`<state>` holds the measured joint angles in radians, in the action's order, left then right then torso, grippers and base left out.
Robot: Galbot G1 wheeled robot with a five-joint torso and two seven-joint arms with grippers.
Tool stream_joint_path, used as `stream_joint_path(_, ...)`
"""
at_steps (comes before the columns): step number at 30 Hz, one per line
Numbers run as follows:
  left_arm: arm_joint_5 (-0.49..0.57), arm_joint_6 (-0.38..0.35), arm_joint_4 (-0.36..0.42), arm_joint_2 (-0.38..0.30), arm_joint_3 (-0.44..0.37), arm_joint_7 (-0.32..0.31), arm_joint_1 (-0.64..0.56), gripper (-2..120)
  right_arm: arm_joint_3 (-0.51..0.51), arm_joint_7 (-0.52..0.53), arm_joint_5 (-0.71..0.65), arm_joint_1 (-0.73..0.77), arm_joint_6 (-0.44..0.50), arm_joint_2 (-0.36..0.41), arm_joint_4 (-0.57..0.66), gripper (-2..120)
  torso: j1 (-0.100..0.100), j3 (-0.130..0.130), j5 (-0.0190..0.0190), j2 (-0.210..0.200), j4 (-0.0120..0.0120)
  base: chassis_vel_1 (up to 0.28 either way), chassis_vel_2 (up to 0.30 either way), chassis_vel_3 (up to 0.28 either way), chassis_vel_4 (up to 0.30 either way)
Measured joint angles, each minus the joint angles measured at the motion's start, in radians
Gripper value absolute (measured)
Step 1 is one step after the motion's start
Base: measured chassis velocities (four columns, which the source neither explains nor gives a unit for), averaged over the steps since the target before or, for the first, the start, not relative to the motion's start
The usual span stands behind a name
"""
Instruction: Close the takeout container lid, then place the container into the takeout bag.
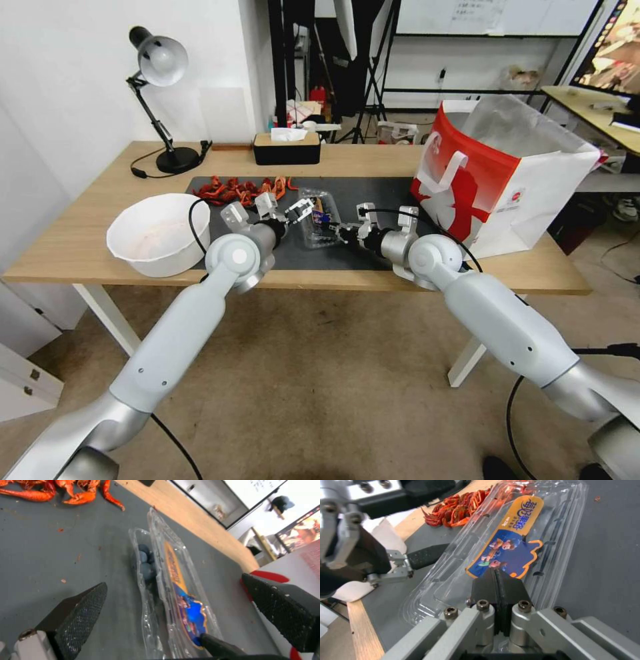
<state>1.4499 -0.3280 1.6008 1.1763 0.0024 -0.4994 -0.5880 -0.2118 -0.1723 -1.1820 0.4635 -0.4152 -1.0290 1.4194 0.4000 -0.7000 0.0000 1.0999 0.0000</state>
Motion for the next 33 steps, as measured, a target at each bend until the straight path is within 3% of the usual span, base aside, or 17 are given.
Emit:
stream_joint_path(6, -0.003, -0.028, -0.027, 0.01, 0.008, -0.029, 0.022, 100, 0.0, -0.005, 0.001, 0.003, 0.001, 0.003, -0.002, 0, 0.0, 0.0, 0.0001, 0.0, 0.0, 0.0, 0.0, 0.0, 0.0)
stream_joint_path(33, 0.058, -0.088, -0.088, 0.037, 0.018, -0.048, 0.06, 100, -0.002, -0.015, 0.007, 0.003, 0.007, 0.01, -0.007, 0, 0.0, 0.0, 0.0001, 0.0, -0.0001, 0.0, 0.0, 0.0, 0.0)
